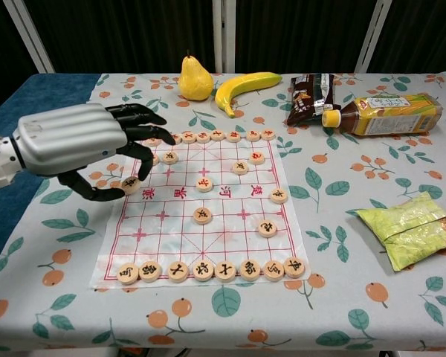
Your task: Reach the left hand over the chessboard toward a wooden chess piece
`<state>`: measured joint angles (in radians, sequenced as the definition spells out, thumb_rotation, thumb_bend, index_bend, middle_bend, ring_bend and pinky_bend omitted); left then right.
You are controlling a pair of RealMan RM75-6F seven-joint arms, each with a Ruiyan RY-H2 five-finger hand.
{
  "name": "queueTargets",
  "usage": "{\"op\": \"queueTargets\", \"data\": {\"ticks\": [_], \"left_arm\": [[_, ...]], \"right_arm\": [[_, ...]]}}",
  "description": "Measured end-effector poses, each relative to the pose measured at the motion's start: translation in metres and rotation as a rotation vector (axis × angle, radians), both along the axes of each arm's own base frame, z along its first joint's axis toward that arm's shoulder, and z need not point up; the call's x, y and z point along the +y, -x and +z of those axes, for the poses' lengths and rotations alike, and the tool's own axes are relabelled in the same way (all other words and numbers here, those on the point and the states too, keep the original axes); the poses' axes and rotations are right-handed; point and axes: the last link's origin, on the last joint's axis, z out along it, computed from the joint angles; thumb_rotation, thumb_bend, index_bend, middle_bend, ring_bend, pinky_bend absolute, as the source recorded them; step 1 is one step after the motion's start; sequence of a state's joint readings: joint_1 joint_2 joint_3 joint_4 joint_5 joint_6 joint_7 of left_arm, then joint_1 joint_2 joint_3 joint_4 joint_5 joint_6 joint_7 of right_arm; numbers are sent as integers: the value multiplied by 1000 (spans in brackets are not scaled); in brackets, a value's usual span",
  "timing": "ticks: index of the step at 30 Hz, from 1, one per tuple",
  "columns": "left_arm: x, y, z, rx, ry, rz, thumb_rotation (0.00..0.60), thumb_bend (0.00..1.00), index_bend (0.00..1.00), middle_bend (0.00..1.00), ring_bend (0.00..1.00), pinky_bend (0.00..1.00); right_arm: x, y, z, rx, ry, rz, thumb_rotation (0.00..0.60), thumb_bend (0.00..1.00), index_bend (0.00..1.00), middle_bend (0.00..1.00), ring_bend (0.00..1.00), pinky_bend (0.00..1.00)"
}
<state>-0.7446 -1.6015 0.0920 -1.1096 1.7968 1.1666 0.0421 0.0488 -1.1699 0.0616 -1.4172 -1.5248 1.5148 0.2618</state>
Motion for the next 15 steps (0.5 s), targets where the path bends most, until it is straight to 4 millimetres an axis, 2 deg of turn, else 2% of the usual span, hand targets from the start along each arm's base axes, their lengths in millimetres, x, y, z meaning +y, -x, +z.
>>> {"op": "queueTargets", "data": {"ticks": [7, 15], "left_arm": [[9, -26, -10, -20, 16, 20, 600, 307, 498, 117, 0, 0], [10, -45, -39, -27, 68, 34, 600, 308, 498, 117, 0, 0]], "right_arm": [[0, 4, 0, -16, 1, -1, 600, 150, 0, 0, 0, 0], [3, 8, 7, -24, 34, 6, 600, 150, 0, 0, 0, 0]]}}
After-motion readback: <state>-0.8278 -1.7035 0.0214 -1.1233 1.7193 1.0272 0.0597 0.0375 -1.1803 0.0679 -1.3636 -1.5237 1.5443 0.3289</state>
